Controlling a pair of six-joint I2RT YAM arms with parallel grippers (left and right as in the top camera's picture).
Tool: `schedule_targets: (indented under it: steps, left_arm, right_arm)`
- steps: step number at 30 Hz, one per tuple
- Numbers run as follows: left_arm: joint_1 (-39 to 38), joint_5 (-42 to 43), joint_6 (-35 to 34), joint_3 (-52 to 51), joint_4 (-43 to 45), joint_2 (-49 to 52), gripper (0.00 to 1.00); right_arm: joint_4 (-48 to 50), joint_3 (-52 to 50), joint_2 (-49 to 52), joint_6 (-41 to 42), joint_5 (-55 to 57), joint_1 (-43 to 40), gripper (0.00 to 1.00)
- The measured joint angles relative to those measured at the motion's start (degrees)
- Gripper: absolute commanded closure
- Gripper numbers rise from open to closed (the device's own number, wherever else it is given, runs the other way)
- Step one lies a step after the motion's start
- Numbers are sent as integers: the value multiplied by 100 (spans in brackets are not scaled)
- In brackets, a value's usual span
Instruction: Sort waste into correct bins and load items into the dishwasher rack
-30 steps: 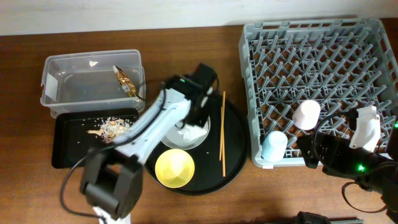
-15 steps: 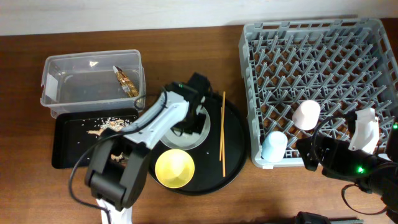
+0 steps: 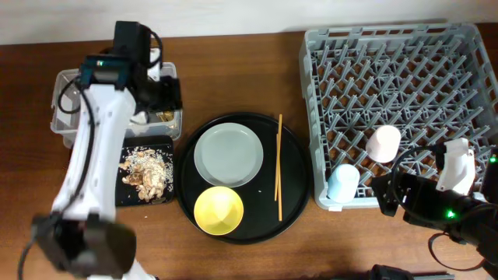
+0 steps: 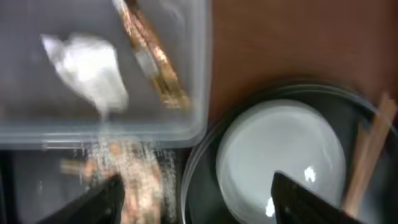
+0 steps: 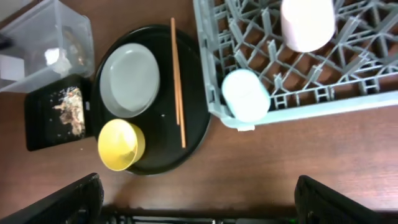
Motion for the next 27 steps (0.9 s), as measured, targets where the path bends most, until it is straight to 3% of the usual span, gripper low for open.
schedule_targets:
  steps: [1,4,7,11,12,15,17,19,21,27]
  left_arm:
    - [-358,4,37,13,-522,-627,1]
    - [-1429,-258,85,68,-1320,-1849,1]
    - [-2232,-352,101,72,-1910,-2326,0]
    - [-2402,-435,101,72,-2337,-2479,1]
    - [-2413,-525,101,39,-2122,-2507,1]
    - [-2417,-1189,393,-656,271,-3161,1]
    - [-2295,-1217,597,-1720,1329,-3980,1]
    - [-1576,-955,680,-3051,2310,-4887,1]
    - [-964,-686,699,-4339,2726,-5965,0]
    - [-511,-409,702,-7088,4074,-8964,1]
  right_arm:
    - [-2,0,2,2,114,0,1]
    - [4,2,2,9,197,0,2]
    - [13,2,2,7,219,0,2]
    - [7,2,0,7,245,0,1]
    - [7,2,0,7,243,0,2]
    - [4,2,2,9,258,0,1]
    - [-4,2,0,11,260,0,1]
    - [7,7,0,9,258,0,1]
    - [0,4,0,7,258,0,1]
    - [7,4,0,9,258,0,2]
